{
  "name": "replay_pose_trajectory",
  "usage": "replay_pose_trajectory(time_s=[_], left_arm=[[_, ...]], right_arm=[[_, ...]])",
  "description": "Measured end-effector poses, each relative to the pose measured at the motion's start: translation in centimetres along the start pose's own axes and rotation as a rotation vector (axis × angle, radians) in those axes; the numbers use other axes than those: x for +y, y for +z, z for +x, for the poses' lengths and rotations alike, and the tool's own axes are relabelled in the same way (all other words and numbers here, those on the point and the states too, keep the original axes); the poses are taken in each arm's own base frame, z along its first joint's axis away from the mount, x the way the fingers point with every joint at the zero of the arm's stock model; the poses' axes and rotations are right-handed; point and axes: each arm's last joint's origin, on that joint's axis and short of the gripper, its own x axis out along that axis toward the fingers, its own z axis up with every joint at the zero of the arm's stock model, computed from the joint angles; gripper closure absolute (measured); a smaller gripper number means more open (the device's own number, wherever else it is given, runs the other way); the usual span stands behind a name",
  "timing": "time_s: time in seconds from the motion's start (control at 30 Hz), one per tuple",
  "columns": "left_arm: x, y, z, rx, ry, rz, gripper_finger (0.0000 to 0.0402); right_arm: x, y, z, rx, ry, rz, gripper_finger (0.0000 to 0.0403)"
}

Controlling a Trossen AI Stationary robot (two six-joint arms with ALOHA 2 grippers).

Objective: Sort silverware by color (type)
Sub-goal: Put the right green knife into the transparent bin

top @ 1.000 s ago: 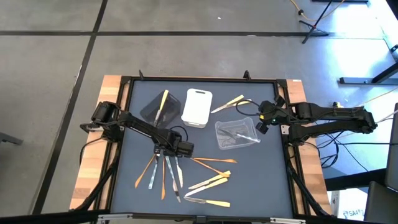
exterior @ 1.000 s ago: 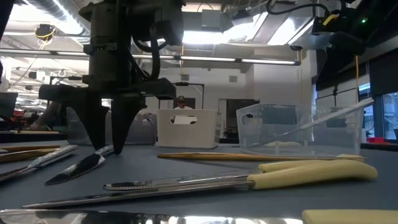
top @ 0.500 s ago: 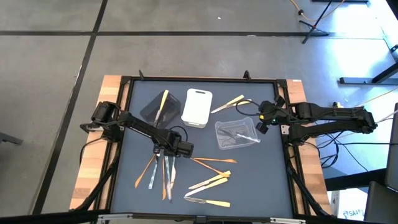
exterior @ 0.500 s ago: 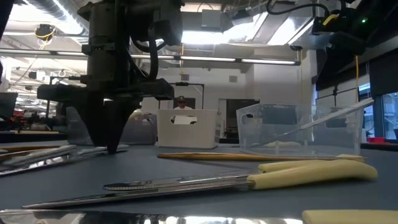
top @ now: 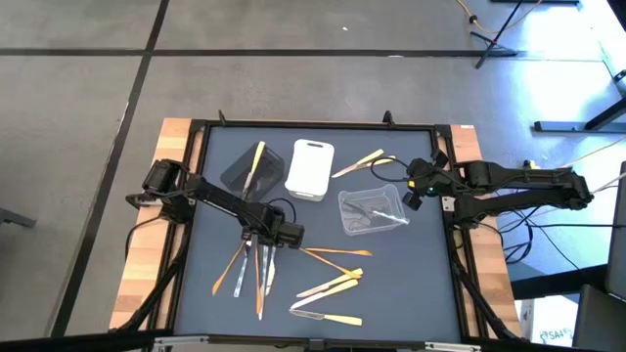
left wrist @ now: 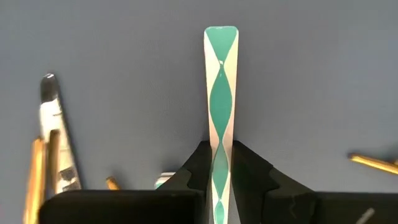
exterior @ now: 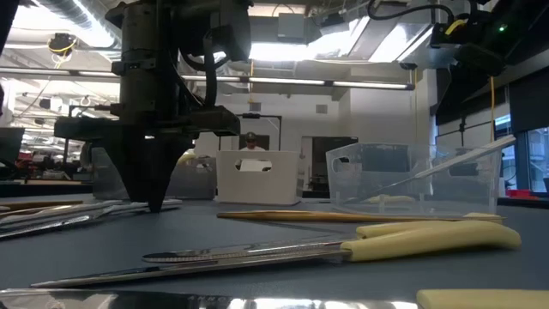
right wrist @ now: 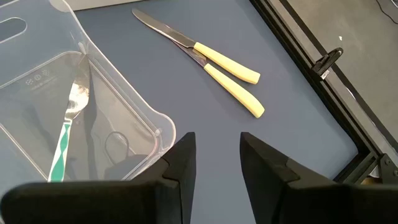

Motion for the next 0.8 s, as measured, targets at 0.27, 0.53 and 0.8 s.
replay_pose_trajectory(time_s=[0.27, 0.53, 0.8], left_arm=[[-1.9, 0.3, -2.2, -0.073, -0.265, 0.103, 0.0368], [-4.0, 0.5, -4.3, -0.162, -0.535, 0.297, 0.0368], [-5.9, 1.2, -5.7, -0.295, -0.737, 0.507, 0.0369]], right_arm=[[0.0, 0.0, 0.0, -0.001, 0.000, 0.000, 0.0292], [0.0, 0.0, 0.0, 0.001, 0.009, 0.000, 0.0292], [0.1, 0.0, 0.0, 0.006, 0.019, 0.000, 0.0292]])
